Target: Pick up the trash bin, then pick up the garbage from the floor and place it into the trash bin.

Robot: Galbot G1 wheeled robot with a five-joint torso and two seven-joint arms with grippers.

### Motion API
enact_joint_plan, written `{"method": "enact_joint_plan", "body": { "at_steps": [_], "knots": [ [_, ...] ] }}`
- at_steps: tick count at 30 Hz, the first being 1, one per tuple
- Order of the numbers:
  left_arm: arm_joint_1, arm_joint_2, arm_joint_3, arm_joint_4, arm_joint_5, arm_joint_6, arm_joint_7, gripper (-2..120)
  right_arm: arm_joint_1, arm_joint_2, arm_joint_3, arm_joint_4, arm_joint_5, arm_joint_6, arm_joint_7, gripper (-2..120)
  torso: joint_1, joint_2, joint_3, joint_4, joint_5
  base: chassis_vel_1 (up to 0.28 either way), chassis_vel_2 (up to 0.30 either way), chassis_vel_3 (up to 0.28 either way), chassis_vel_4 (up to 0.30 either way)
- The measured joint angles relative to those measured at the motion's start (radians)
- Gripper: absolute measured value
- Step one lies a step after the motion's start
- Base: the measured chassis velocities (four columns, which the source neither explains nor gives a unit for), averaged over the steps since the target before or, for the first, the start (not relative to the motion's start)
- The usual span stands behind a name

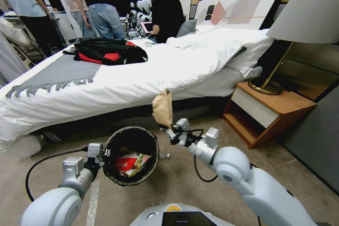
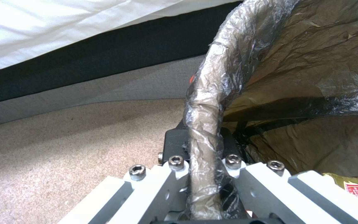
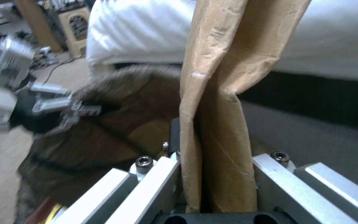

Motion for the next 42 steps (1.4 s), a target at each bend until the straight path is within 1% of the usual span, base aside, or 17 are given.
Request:
{"method": "enact_joint_plan", "body": {
  "at_steps": [15,16,17,18,20,24,25,26,27,29,32,33,35,37,38,41,42],
  "knots": [
    [-0.01,-0.004,0.004,0.0,0.0,0.0,0.002,1,0.035,0.052,-0.127,-0.054,-0.012,-0.028,0.032,3,0.0,0.0,0.0,0.0001,0.0001,0.0,0.0,0.0,0.0],
    [-0.011,-0.005,0.006,0.0,0.0,0.0,0.002,1,0.038,0.057,-0.137,-0.062,-0.019,-0.035,0.037,7,0.0,0.0,0.0,0.0001,0.0001,0.0,0.0,0.0,0.0],
    [-0.011,-0.005,0.006,0.0,0.0,0.0,0.002,1,0.038,0.057,-0.137,-0.062,-0.019,-0.035,0.037,7,0.0,0.0,0.0,0.0001,0.0001,0.0,0.0,0.0,0.0],
    [-0.012,-0.006,0.007,0.0,0.0,0.0,0.002,1,0.042,0.059,-0.147,-0.074,-0.025,-0.037,0.043,14,0.0,0.0,0.0,0.0001,0.0001,0.0,0.0,0.0,0.0],
    [-0.014,-0.007,0.008,0.0,0.0,0.0,0.003,1,0.053,0.066,-0.162,-0.09,-0.023,-0.042,0.072,22,0.0,0.0,0.0,0.0,0.0001,0.0,0.0,0.0,0.0],
    [-0.015,-0.008,0.008,0.0,0.0,0.0,0.003,1,0.061,0.071,-0.168,-0.093,-0.004,-0.049,0.098,28,0.0,0.0,0.0,0.0001,0.0001,0.0,0.0,0.0,0.0],
    [-0.015,-0.008,0.008,0.0,0.0,0.0,0.003,1,0.066,0.073,-0.17,-0.093,0.007,-0.054,0.11,35,0.0,0.0,0.0,0.0001,0.0001,0.0,0.0,0.0,0.0],
    [-0.015,-0.008,0.008,0.0,0.0,0.0,0.003,1,0.067,0.073,-0.17,-0.093,0.01,-0.056,0.113,37,0.0,0.0,0.0,0.0001,0.0001,0.0,0.0,0.0,0.0],
    [-0.016,-0.008,0.008,0.0,0.0,0.0,0.003,1,0.072,0.075,-0.171,-0.093,0.019,-0.062,0.121,46,0.0,0.0,0.0,0.0002,0.0001,0.0,0.0,0.0,0.0],
    [-0.017,-0.009,0.009,0.0,0.0,0.0,0.003,1,0.076,0.075,-0.172,-0.093,0.023,-0.064,0.124,50,0.0,0.0,0.0,0.0001,0.0001,0.0,0.0,0.0,0.0],
    [-0.021,-0.01,0.012,0.0,0.0,0.0,0.004,1,0.092,0.076,-0.18,-0.093,0.029,-0.069,0.129,64,0.0,0.0,0.0,0.0,0.0001,0.0,0.0,0.0,0.0],
    [-0.021,-0.01,0.012,0.0,0.0,0.0,0.004,1,0.092,0.076,-0.18,-0.093,0.029,-0.069,0.129,64,0.0,0.0,0.0,0.0,0.0001,0.0,0.0,0.0,0.0],
    [-0.022,-0.012,0.016,0.0,0.001,0.0,0.005,1,0.107,0.083,-0.193,-0.093,0.031,-0.076,0.13,76,0.0,0.0,0.0,0.0001,0.0001,0.0,0.0,0.0,0.0],
    [-0.023,-0.012,0.017,0.0,0.001,0.0,0.007,1,0.125,0.098,-0.207,-0.102,0.033,-0.081,0.131,84,0.0,0.0,0.0,0.0001,0.0,0.0,0.0,0.0,0.0],
    [-0.023,-0.012,0.017,0.0,0.001,0.0,0.007,1,0.125,0.098,-0.207,-0.102,0.033,-0.081,0.131,84,0.0,0.0,0.0,0.0001,0.0,0.0,0.0,0.0,0.0],
    [-0.024,-0.012,0.017,0.0,0.001,0.0,0.008,1,0.144,0.118,-0.22,-0.115,0.036,-0.082,0.135,95,0.0,0.0,0.0,0.0002,0.0001,0.0,0.0,0.0,0.0],
    [-0.024,-0.012,0.017,0.0,0.001,0.0,0.008,1,0.144,0.118,-0.22,-0.115,0.036,-0.082,0.135,95,0.0,0.0,0.0,0.0002,0.0001,0.0,0.0,0.0,0.0]
  ]
}}
